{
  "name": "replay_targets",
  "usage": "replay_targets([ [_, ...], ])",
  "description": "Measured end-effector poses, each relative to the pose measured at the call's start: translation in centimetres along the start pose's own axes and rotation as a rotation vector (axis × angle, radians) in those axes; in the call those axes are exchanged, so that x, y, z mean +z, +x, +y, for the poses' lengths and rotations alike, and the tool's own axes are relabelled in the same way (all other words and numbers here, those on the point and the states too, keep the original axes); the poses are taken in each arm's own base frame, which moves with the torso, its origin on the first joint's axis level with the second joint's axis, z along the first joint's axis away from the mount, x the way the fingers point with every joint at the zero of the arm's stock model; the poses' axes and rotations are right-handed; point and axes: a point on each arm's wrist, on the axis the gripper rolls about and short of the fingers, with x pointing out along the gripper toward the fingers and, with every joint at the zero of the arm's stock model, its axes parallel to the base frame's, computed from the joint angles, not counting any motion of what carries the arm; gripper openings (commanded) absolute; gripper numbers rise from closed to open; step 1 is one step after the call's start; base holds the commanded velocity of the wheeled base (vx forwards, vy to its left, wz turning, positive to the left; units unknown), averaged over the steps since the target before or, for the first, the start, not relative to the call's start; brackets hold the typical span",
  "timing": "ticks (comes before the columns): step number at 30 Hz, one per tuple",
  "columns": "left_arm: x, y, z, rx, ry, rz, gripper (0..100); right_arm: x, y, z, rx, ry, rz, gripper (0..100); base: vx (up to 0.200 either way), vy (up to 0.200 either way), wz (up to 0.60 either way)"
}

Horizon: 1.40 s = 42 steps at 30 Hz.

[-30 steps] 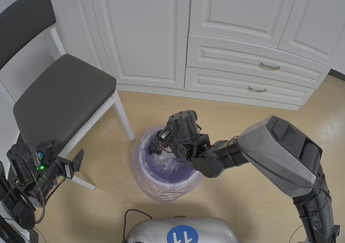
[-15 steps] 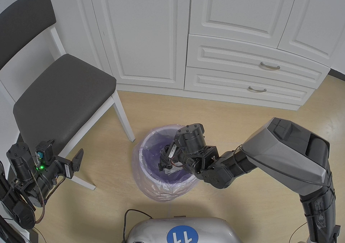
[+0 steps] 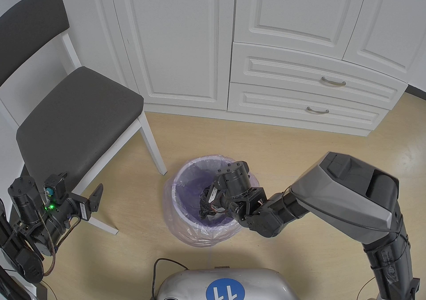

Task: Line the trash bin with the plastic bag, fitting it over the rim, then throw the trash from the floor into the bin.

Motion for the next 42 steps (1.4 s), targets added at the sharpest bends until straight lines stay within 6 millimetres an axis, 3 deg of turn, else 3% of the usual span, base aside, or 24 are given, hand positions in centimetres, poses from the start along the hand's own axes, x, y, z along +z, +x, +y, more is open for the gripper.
replay_targets([
  [11,0.0,0.0,0.0,0.0,0.0,0.0,100,-1.1,2.6,-0.7,-0.012,0.078,-0.013,0,0.0,0.0,0.0],
  [21,0.1,0.1,0.0,0.001,-0.001,-0.004,100,0.7,1.5,1.0,0.065,0.172,-0.108,0,0.0,0.0,0.0],
  [29,0.2,0.1,0.0,0.003,-0.002,-0.008,100,0.3,-0.1,2.4,0.1,0.178,-0.088,0,0.0,0.0,0.0],
  [37,0.2,0.1,0.1,0.004,-0.003,-0.008,100,-2.2,1.1,1.6,0.022,0.117,-0.003,0,0.0,0.0,0.0],
  [42,0.1,0.1,0.1,0.003,-0.003,-0.007,100,-2.0,2.0,1.4,-0.026,0.109,0.002,0,0.0,0.0,0.0],
])
